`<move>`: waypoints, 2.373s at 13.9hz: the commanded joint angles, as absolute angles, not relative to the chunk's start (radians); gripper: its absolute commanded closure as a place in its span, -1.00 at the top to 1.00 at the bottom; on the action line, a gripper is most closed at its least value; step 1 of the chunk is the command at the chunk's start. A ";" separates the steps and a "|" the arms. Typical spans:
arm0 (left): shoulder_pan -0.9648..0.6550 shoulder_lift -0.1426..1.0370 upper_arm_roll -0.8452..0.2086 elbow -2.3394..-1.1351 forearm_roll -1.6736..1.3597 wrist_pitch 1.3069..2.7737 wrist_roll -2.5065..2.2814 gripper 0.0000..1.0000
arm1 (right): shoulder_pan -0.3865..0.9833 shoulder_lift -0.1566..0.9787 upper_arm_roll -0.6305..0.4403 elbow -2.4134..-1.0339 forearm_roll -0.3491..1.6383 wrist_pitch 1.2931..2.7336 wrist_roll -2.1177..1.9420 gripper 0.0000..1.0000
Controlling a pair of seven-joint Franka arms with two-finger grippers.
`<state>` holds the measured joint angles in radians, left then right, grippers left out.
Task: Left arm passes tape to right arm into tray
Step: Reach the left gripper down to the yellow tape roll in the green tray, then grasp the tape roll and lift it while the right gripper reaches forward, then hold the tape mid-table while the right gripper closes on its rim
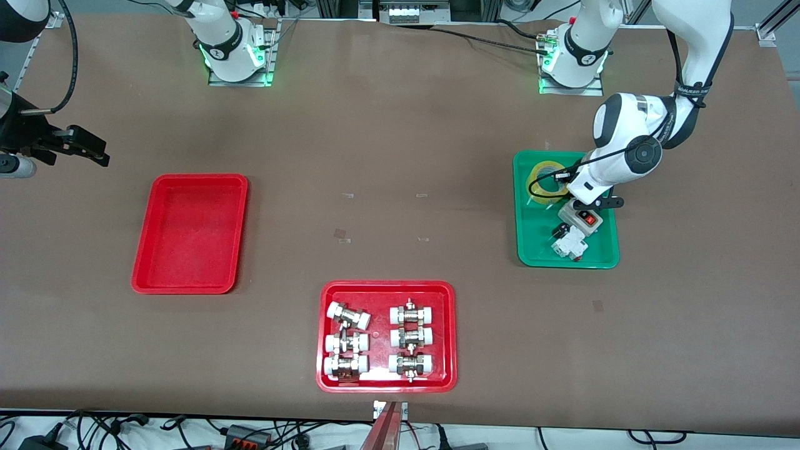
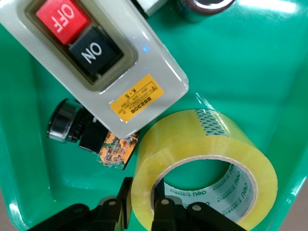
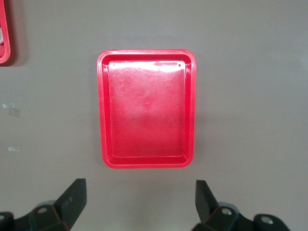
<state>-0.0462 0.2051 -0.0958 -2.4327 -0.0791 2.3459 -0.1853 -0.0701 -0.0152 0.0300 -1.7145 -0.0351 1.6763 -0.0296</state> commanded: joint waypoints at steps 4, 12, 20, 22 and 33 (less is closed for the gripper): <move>-0.055 0.052 -0.103 -2.350 -0.095 2.175 -0.190 -0.90 | -0.074 0.000 0.041 -1.697 -0.017 1.672 -0.049 1.00; -0.055 0.087 -0.296 -2.048 -0.267 2.005 -0.480 -0.90 | -0.034 0.014 0.045 -1.677 -0.021 1.681 -0.040 1.00; -0.060 0.276 -0.592 -1.662 -0.346 2.011 -0.905 -0.95 | -0.009 0.127 0.051 -1.647 0.111 1.692 -0.060 1.00; -0.061 0.281 -0.595 -1.615 -0.415 2.019 -0.900 -0.95 | -0.009 0.150 0.051 -1.647 0.234 1.684 -0.060 1.00; -0.078 0.307 -0.594 -1.598 -0.482 2.069 -0.890 -0.89 | 0.133 0.281 0.054 -1.514 0.891 1.686 -0.195 1.00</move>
